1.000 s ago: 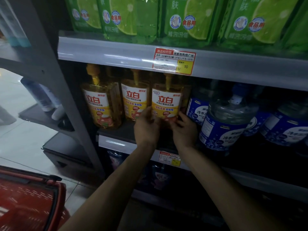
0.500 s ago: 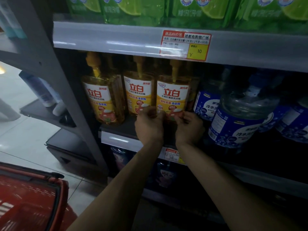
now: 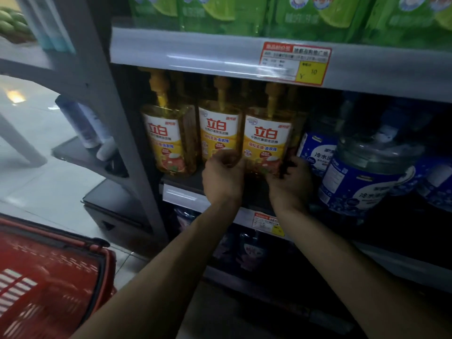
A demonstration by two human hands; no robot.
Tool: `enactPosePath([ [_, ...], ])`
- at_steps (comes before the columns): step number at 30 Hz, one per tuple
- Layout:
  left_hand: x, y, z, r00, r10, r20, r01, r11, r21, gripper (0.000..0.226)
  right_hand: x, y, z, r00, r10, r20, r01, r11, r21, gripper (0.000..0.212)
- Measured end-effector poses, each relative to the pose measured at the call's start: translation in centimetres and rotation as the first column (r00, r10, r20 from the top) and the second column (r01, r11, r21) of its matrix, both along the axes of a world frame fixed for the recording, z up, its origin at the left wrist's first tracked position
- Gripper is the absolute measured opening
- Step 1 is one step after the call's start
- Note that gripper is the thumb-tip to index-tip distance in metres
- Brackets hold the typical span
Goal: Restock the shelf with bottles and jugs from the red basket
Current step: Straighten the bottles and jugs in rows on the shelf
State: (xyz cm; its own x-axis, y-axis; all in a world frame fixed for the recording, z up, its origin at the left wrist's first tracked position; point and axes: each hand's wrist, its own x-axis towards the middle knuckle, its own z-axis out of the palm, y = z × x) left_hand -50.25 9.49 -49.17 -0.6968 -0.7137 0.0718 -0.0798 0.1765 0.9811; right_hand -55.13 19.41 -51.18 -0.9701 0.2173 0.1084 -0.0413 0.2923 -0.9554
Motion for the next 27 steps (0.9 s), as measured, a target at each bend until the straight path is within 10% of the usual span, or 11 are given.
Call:
enactPosePath([
  [7,4.4,-5.0,0.8,0.984,0.155,-0.091,-0.16,0.986,-0.048,0.016,4.1,-4.4,2.1,0.956,0.267,-0.124,-0.256,0.962,0.097,0.049],
  [14,5.8,-8.9,-0.4,0.969,0.232,-0.087,-0.237,0.97,-0.048,0.033,4.7,-9.7,1.8,0.789,0.611,0.068,-0.609,0.792,-0.051,0.063],
  [24,5.0,-9.8,-0.8,0.986,0.104,-0.132,-0.094,0.993,0.077,0.035,4.0,-13.2,-0.4,0.774,0.631,0.053,-0.628,0.776,-0.062,0.059],
  [27,5.0,-10.0,-0.7,0.988,0.111,-0.107,-0.106,0.993,0.052,0.035,4.7,-13.8,0.3,0.784,0.618,0.064,-0.578,0.763,-0.289,0.036],
])
